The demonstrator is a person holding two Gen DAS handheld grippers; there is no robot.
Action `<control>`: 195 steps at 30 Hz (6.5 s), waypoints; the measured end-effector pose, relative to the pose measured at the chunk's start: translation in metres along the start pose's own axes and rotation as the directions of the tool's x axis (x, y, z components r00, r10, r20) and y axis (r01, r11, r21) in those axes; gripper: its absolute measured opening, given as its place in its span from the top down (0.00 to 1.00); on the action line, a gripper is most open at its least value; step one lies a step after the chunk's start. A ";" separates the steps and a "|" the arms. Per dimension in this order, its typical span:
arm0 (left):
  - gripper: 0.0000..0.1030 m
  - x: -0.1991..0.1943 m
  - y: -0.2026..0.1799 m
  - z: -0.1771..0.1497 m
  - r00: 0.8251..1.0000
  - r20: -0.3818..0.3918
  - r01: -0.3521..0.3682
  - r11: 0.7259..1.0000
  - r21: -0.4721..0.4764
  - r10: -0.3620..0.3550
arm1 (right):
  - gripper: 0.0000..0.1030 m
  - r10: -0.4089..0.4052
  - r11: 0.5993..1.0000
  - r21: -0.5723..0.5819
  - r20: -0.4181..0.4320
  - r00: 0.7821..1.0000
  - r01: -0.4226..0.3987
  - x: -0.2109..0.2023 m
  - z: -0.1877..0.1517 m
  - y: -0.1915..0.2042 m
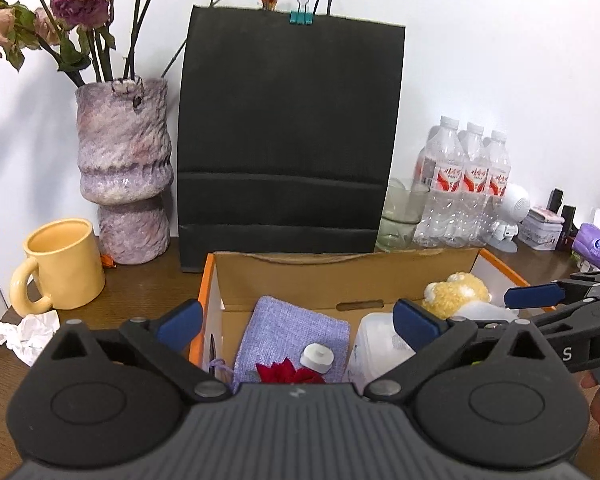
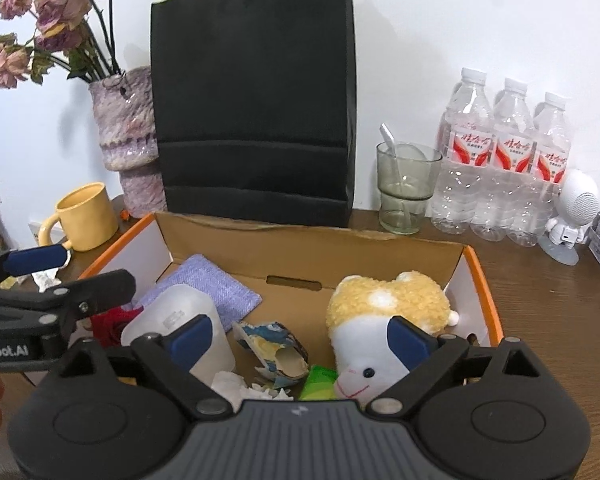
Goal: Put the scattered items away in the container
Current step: 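Place the blue packet and white lid into the box and release, then grasp the clear plastic bag with the right tool, then grasp the black carabiner with the left tool while the right tool holds the plastic bag, then carry the plastic bag and carabiner over the box and open both tools, then grasp a small wrapped candy with the right tool while the left grasps a clear wrapper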
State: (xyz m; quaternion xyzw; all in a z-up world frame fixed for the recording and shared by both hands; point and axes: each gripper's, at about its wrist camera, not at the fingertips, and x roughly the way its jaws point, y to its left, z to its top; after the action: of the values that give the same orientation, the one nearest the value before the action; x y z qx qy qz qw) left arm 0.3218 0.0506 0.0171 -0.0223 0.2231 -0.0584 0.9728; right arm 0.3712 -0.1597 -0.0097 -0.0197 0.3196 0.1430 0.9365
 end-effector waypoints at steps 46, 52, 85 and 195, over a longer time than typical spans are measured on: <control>0.00 -0.145 -0.011 -0.136 0.972 -0.155 0.195 0.972 0.128 -0.175 | 0.09 0.130 0.974 -0.198 0.065 0.989 -0.115 -0.140 -0.158 0.059; 0.12 -0.137 -0.024 -0.144 0.962 -0.206 0.214 0.965 0.153 -0.180 | 0.23 0.139 0.974 -0.188 0.051 0.989 -0.127 -0.137 -0.163 0.062; 0.90 -0.133 -0.041 -0.150 0.968 -0.200 0.184 0.971 0.153 -0.152 | 0.63 0.119 0.984 -0.136 0.053 0.991 -0.111 -0.149 -0.174 0.060; 0.00 -0.129 -0.032 -0.080 0.996 0.014 0.085 0.996 -0.011 -0.085 | 0.08 -0.003 0.999 -0.053 0.101 0.995 0.008 -0.134 -0.114 0.012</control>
State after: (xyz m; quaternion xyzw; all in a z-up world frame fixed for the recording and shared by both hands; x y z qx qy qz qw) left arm 0.1681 0.0332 0.0032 -0.0379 0.2155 -0.0982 0.9708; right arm 0.1993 -0.1969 -0.0191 -0.0383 0.2679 0.1496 0.9510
